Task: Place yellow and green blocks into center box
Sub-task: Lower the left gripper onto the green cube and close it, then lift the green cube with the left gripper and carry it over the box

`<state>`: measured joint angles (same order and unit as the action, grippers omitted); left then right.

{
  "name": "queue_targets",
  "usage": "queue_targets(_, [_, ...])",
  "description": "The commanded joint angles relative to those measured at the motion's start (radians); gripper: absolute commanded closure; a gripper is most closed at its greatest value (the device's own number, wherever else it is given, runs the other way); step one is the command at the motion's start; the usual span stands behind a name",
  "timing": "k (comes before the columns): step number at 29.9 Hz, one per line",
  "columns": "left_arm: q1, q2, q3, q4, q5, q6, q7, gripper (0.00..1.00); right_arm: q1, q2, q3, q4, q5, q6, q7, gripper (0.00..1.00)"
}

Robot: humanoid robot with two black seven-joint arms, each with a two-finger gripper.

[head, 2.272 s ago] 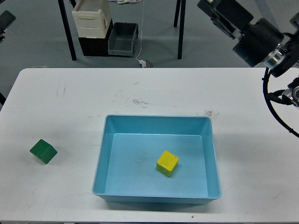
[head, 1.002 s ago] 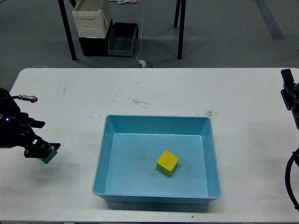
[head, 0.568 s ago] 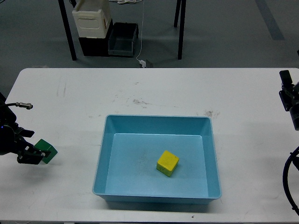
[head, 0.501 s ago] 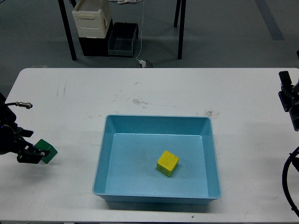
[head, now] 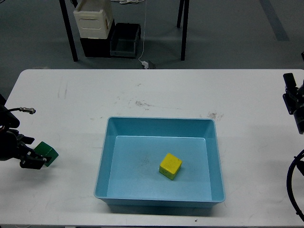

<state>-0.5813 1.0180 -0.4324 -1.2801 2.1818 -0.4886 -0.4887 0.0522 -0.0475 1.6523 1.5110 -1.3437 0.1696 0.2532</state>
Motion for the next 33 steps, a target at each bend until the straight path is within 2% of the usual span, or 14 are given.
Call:
queue_targets(1, [0.001,-0.016,0.000,0.015,0.000,0.000,0.000,0.01,0.000,0.000,0.001,0.000,0.000,-0.001,0.000,0.01])
queue_targets(5, [0.001,-0.022,0.000,0.022,0.000,0.000,0.000,0.06,-0.002,0.000,0.001,0.000,0.000,-0.013,0.000,0.01])
queue_targets(9, [0.004,-0.024,0.003,0.027,0.000,0.000,0.000,0.19,-0.006,0.000,0.001,-0.002,0.000,-0.022,0.000,0.01])
queue_targets(16, [0.006,-0.045,0.003,0.088,0.000,0.000,0.000,0.59,-0.008,0.000,0.001,-0.002,0.000,-0.033,0.000,0.01])
queue_targets(20, [0.006,-0.045,0.003,0.091,0.000,0.000,0.000,0.70,-0.008,0.000,0.000,-0.003,0.000,-0.035,0.000,0.01])
queue_targets(24, [-0.020,-0.033,-0.015,0.097,0.000,0.000,0.000,0.75,-0.008,0.000,0.001,-0.003,0.000,-0.035,0.000,0.01])
queue_targets(28, [-0.145,-0.029,-0.031,0.116,-0.110,0.000,0.000,0.76,-0.014,0.000,0.001,-0.003,0.000,-0.036,0.001,0.01])
queue_targets(33, [-0.291,0.063,-0.052,0.125,-0.328,0.000,0.000,0.76,-0.020,0.000,0.000,-0.005,0.000,-0.036,0.001,0.01])
